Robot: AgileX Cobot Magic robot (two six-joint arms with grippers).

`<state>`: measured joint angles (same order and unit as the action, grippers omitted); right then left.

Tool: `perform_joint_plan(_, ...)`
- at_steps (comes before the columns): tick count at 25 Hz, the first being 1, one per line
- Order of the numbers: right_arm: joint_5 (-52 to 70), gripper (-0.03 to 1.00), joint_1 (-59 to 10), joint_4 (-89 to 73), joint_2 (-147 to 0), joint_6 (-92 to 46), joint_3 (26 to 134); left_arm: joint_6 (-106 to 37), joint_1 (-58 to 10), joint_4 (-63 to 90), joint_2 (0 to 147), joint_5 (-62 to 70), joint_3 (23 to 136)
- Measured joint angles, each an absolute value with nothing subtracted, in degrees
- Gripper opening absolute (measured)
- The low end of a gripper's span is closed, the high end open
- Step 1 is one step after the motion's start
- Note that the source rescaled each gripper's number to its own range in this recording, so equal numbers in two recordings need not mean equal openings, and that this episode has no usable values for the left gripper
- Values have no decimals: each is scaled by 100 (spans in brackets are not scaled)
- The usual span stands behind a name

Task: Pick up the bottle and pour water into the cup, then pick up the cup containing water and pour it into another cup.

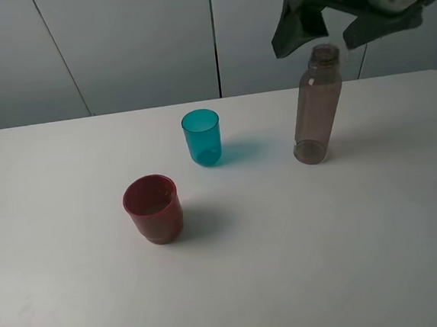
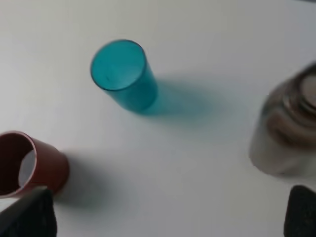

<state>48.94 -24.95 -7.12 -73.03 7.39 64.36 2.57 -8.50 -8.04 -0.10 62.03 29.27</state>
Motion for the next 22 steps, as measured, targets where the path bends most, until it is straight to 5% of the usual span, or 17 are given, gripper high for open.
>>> perform_joint_plan(6,5846,100,-1608,0,-5989,832,6436,257,-850,-804,-10,6203,2927)
perform_joint_plan(13,6216,100,-1537,412,-4206,795,6380,257,-850,-804,-10,6203,2927)
perform_joint_plan(22,6301,100,-1537,360,-1718,485,4582,257,-850,-804,-10,6203,2927)
